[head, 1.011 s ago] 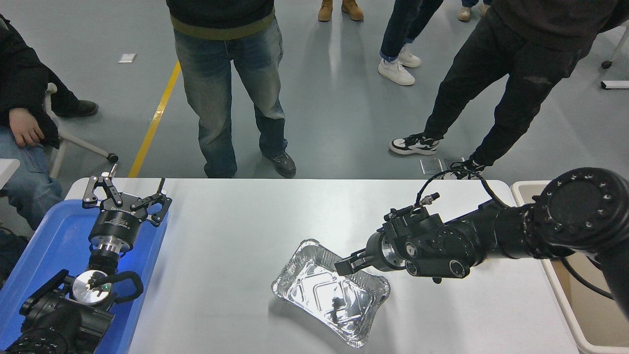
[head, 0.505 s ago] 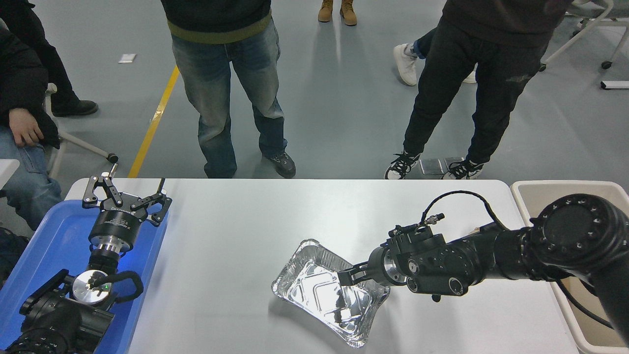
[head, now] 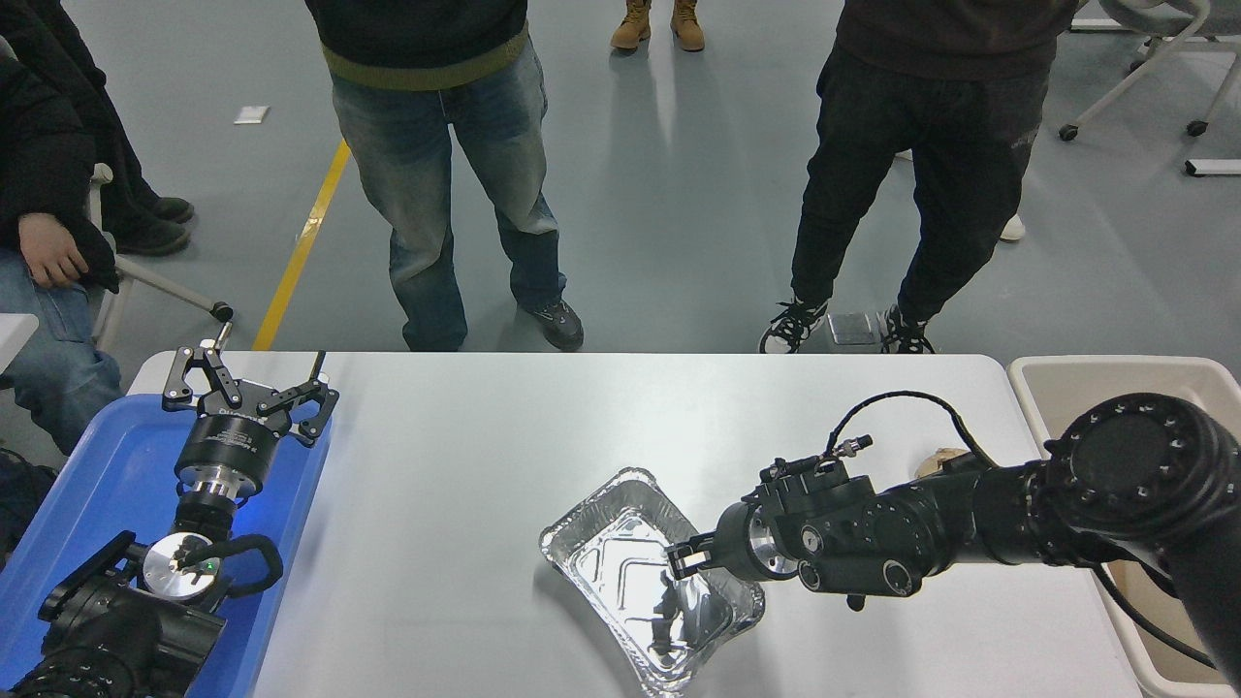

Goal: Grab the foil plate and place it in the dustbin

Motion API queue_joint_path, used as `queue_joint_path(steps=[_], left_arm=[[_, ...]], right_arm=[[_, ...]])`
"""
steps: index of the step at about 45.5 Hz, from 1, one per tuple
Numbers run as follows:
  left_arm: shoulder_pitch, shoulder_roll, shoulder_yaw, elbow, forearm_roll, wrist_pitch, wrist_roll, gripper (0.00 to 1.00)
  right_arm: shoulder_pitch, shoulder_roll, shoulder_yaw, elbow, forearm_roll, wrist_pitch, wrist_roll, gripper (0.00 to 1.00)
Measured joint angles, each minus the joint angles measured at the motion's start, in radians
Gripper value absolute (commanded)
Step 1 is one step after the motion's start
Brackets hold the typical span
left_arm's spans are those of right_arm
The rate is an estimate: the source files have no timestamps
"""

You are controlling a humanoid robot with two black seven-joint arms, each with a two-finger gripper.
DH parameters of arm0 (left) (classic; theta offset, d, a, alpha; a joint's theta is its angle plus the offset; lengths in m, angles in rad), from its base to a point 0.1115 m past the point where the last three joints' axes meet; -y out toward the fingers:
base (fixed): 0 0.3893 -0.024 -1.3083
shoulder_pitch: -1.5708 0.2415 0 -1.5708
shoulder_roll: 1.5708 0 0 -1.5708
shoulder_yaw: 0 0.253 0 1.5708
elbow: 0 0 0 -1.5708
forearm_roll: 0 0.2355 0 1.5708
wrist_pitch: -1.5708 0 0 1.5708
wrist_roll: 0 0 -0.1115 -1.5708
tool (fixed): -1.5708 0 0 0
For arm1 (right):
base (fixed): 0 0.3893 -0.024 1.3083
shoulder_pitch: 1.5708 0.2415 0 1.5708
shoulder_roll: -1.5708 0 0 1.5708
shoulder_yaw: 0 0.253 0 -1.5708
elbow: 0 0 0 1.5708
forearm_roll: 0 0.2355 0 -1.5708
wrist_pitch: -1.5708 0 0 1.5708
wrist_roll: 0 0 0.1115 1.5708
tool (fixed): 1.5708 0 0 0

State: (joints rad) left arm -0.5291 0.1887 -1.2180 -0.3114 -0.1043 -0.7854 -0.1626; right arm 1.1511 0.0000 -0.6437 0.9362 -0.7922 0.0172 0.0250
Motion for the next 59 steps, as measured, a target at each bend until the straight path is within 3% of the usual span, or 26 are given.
queue_joint_path(steps=[22,44,59], left_arm=[[0.001,0.0,0.0,0.0,0.0,0.0,0.001,0.99],[0.001,0.0,0.0,0.0,0.0,0.0,0.001,0.99],[0.001,0.0,0.0,0.001,0.0,0.0,-0.001,0.99]], right_arm=[[0.155,-0.003,-0.021,0.114,0.054,0.027,0.053,0.0],[0.844,-0.283,-0.325,0.523,0.242,0.251,0.085,0.0],[1.266,-0.36,-0.533,0.615,0.341,0.482,0.121,0.0]])
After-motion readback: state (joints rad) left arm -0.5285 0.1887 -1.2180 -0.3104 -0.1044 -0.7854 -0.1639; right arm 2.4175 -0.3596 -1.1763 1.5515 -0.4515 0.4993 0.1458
